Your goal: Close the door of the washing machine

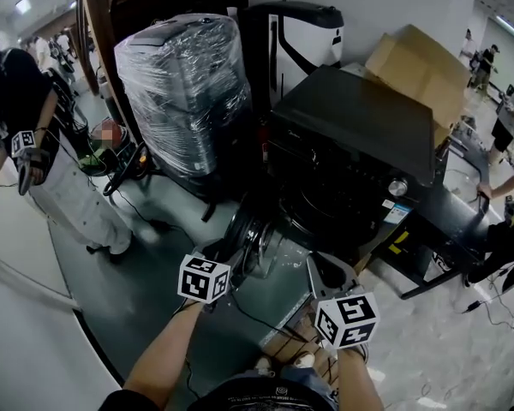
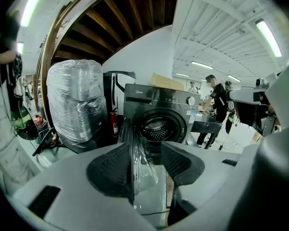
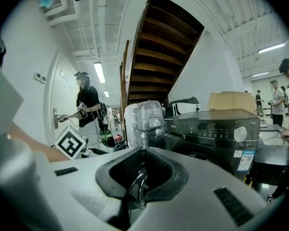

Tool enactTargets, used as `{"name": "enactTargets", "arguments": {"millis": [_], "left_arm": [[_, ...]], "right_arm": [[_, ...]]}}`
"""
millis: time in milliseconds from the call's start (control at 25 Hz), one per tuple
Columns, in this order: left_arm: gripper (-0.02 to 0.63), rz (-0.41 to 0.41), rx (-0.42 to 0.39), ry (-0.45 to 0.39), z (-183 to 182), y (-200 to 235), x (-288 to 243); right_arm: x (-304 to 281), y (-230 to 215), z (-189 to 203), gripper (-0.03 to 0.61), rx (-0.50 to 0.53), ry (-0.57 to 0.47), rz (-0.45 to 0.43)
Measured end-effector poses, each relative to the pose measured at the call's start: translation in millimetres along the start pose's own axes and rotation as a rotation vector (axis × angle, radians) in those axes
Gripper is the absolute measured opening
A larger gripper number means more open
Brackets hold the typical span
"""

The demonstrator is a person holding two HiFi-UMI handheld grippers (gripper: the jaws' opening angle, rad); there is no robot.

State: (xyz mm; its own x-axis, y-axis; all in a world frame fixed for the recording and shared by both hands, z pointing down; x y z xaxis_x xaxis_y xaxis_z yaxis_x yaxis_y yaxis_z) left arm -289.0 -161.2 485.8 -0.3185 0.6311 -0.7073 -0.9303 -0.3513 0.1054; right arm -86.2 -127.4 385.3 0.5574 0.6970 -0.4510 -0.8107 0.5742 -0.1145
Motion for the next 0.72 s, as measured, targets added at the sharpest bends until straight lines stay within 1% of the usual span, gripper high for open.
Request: {"name": "enactTargets", "arguments": {"millis": [400, 720], "left_arm": [[0.216, 0.000, -0.032, 0.126, 14, 38, -51], [0.236, 0.026, -0.033, 0.209, 24, 52, -78]], "right_arm": [[-5, -20, 8, 0.023, -0.014, 0.026, 0.044], [-6, -33, 14, 0.023, -0.033, 0.047, 0.079]]}}
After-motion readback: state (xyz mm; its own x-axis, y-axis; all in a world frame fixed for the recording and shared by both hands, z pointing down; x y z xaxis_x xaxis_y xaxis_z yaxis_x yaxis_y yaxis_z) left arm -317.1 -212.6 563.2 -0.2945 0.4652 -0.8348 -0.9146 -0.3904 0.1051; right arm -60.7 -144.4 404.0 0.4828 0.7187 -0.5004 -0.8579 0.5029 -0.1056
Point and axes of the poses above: the fingertips, and each gripper's own axes: x backward along the fingers, y to its left, z out of its underside, the point moved 2 cm from there along x, backward along the fingers, and after that the axes turned 12 degrees about y, right-handed, at the moved point
